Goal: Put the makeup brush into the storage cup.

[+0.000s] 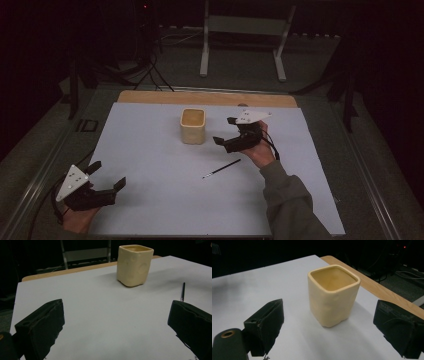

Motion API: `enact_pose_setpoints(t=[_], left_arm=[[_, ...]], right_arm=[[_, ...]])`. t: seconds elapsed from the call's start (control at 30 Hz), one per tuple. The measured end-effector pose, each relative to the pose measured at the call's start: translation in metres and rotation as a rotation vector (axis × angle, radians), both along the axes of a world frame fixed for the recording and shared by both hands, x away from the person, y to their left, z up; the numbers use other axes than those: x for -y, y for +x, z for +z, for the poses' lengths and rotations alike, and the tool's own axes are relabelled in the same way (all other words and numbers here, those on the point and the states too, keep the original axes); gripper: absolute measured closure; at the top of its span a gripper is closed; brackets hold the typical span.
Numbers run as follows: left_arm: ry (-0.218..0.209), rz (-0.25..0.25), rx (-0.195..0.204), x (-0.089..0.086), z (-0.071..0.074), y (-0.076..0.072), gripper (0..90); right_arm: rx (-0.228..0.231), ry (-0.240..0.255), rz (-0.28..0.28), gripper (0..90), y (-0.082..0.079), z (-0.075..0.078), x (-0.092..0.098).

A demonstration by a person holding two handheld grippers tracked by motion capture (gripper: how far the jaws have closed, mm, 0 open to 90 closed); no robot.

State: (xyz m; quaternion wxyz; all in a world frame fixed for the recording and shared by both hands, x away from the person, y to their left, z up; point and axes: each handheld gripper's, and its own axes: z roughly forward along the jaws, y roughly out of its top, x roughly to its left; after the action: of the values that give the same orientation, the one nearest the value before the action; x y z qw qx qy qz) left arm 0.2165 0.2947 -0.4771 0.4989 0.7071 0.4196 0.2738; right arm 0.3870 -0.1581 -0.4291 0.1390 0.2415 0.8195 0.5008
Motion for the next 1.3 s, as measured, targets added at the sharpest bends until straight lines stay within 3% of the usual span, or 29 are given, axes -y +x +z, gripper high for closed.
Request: enact_pose_setpoints(t=[0.37, 0.4, 0.57, 0.9, 1.3], left_arm=[[0.001, -0.002, -0.001, 0.000, 0.000, 0.000, 1.9], [0.001, -0.002, -0.002, 0.000, 0.000, 0.000, 1.9], [0.001, -0.002, -0.002, 0.000, 0.000, 0.000, 1.9], [0.000, -0.003, -0.002, 0.001, 0.000, 0.000, 1.9], [0.000, -0.008, -0.004, 0.001, 0.000, 0.000, 2.1]], right_arm=[[-0.014, -0.076, 0.035, 9.5, 0.000, 0.003, -0.003], [-0.026, -0.108, 0.045, 9.5, 0.000, 0.003, -0.004], [-0.041, -0.146, 0.057, 9.5, 0.000, 0.002, -0.006], [-0.078, -0.266, 0.107, 9.5, 0.002, -0.001, -0.009], [-0.075, -0.352, 0.143, 9.5, 0.001, -0.001, -0.014]])
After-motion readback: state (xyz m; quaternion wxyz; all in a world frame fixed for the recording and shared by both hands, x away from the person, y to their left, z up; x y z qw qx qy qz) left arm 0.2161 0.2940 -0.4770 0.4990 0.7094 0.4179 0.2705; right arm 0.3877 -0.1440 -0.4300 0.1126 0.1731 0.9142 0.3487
